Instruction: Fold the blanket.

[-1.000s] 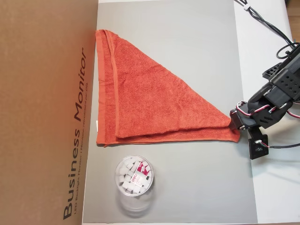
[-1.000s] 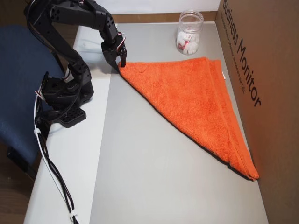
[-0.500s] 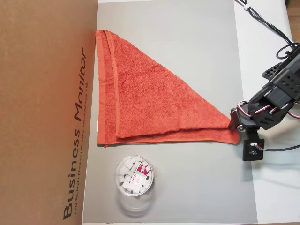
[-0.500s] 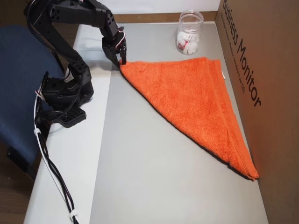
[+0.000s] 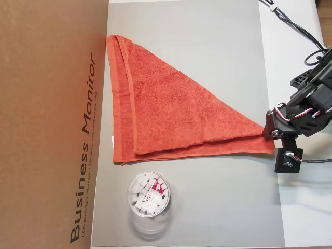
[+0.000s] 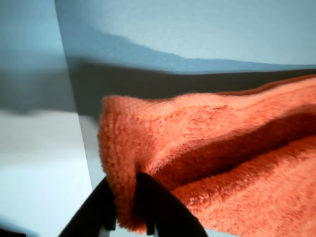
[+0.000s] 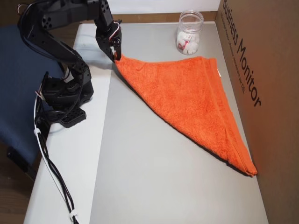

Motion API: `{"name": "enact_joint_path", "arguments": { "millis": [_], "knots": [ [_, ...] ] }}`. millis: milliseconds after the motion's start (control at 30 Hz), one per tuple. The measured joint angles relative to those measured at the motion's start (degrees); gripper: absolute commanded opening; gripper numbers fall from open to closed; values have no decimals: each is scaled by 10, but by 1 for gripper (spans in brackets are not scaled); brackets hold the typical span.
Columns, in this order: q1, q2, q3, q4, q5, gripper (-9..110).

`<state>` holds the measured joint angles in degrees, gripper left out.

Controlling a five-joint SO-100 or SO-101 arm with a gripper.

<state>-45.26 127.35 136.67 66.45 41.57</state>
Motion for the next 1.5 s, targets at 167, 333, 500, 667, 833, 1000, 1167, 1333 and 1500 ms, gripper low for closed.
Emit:
{"name": "enact_joint_path", "arguments": {
  "millis": [167, 333, 500, 667, 833, 1000, 1167, 1333, 1500],
  "knots": [
    [5, 50, 0, 9, 4, 0],
    [5, 85, -27, 32, 0, 0],
    [5, 89, -94, 76, 10, 0],
    [24, 89, -143, 73, 76, 0],
    [76, 89, -160, 18, 98, 0],
    [143, 89, -161, -65, 99, 0],
    [183, 89, -165, -109, 99, 0],
    [204, 48, -227, -111, 99, 0],
    [243, -50, -350, -111, 106, 0]
  ]
}}
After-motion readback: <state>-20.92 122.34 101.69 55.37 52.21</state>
